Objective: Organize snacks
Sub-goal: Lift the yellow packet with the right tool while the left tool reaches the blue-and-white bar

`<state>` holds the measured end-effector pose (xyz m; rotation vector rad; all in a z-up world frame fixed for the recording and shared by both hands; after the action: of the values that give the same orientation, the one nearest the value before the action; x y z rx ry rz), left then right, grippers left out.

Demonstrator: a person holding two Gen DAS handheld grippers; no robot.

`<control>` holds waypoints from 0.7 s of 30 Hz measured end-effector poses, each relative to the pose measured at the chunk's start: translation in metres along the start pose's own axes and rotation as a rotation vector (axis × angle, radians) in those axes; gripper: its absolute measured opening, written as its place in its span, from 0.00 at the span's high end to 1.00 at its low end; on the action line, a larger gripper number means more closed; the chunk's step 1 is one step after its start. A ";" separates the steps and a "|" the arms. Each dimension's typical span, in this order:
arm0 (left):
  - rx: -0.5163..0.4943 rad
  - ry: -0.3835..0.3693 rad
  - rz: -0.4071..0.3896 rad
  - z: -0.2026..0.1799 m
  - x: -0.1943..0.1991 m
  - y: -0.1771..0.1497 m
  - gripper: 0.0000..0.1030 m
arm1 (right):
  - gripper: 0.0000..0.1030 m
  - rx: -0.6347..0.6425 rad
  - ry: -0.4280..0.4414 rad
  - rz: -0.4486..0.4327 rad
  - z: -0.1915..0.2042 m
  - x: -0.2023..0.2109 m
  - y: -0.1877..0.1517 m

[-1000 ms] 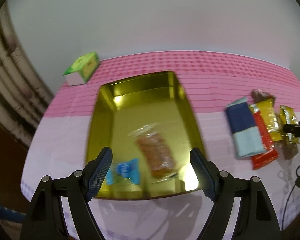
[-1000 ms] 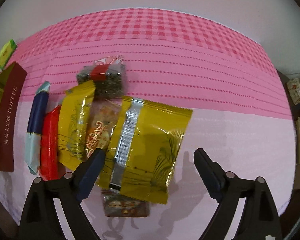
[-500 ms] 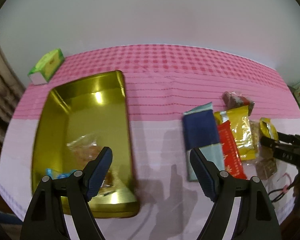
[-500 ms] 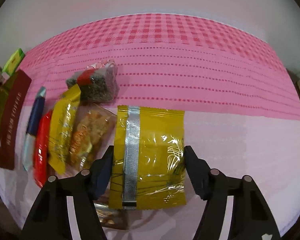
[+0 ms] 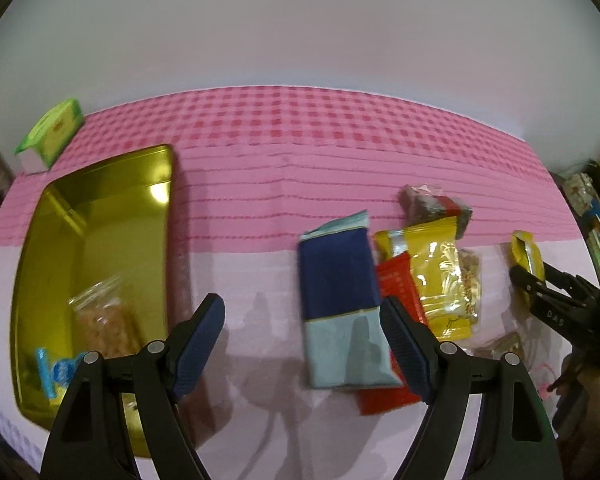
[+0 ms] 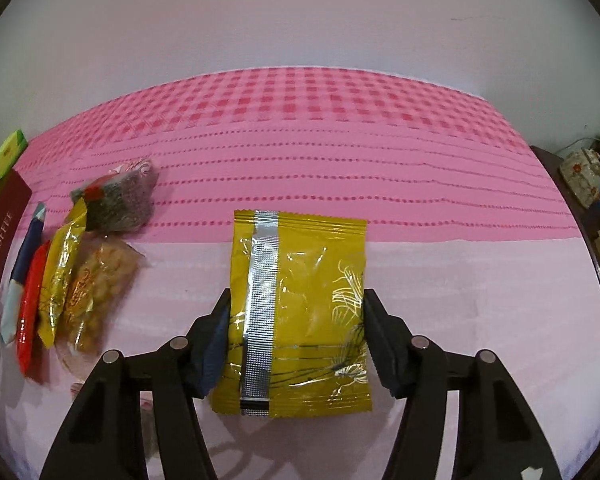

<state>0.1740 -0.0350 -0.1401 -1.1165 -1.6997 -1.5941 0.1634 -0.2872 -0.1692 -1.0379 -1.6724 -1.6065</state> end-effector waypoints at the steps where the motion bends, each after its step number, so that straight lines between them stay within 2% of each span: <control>1: -0.001 -0.003 0.005 -0.002 -0.004 0.001 0.22 | 0.44 0.002 0.000 -0.007 -0.001 0.000 0.000; 9: 0.014 -0.002 0.052 -0.010 -0.029 0.002 0.22 | 0.42 -0.008 -0.014 -0.071 -0.002 0.002 -0.003; 17: 0.012 0.005 0.060 -0.012 -0.039 -0.002 0.23 | 0.42 -0.007 -0.018 -0.074 -0.001 0.001 -0.001; 20: 0.007 -0.003 0.049 -0.013 -0.039 -0.005 0.26 | 0.41 -0.007 -0.018 -0.074 -0.001 0.001 -0.002; 21: 0.010 -0.009 0.046 -0.013 -0.038 -0.006 0.30 | 0.41 -0.007 -0.018 -0.074 -0.001 0.001 -0.002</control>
<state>0.1866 -0.0547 -0.1735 -1.1511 -1.6737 -1.5536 0.1607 -0.2882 -0.1692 -1.0076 -1.7369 -1.6559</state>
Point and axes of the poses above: each gripper's, at about its wrist camera, not at the fingertips, and x roughly against the way its jaws point, z to its left, y to its top, the point moved 10 cm from there along -x, roughly the way its jaws point, and after that the axes turned 5 degrees about x, right-handed, at the moved point
